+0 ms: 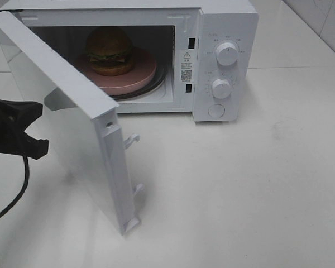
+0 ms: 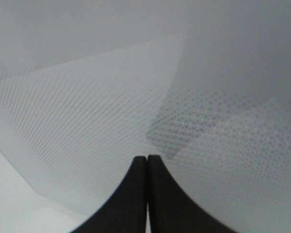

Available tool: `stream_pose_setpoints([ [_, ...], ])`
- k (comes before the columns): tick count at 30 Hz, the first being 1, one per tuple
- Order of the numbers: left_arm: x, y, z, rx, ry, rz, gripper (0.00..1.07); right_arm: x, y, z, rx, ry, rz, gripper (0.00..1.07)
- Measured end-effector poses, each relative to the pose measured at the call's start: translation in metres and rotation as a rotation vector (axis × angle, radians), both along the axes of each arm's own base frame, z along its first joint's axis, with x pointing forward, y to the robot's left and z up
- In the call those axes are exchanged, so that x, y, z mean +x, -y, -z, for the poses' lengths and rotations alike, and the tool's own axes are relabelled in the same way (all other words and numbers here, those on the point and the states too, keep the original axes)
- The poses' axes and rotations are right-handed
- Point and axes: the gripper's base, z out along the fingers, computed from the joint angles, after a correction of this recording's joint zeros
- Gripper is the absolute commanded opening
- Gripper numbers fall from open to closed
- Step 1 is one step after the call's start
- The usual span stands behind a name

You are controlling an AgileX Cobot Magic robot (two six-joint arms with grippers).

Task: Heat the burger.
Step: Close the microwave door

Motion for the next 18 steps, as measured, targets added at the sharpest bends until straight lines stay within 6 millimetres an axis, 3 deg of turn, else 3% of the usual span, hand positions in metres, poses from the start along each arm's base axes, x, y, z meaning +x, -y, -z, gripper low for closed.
stream_pose_setpoints([
  [10,0.027,0.038,-0.005,-0.026,0.023,0.073,0.0,0.0,0.0,0.0,0.0,0.0,0.0,0.74],
  [18,0.043,0.056,-0.009,-0.089,0.024,0.04,0.0,0.0,0.0,0.0,0.0,0.0,0.0,0.74],
])
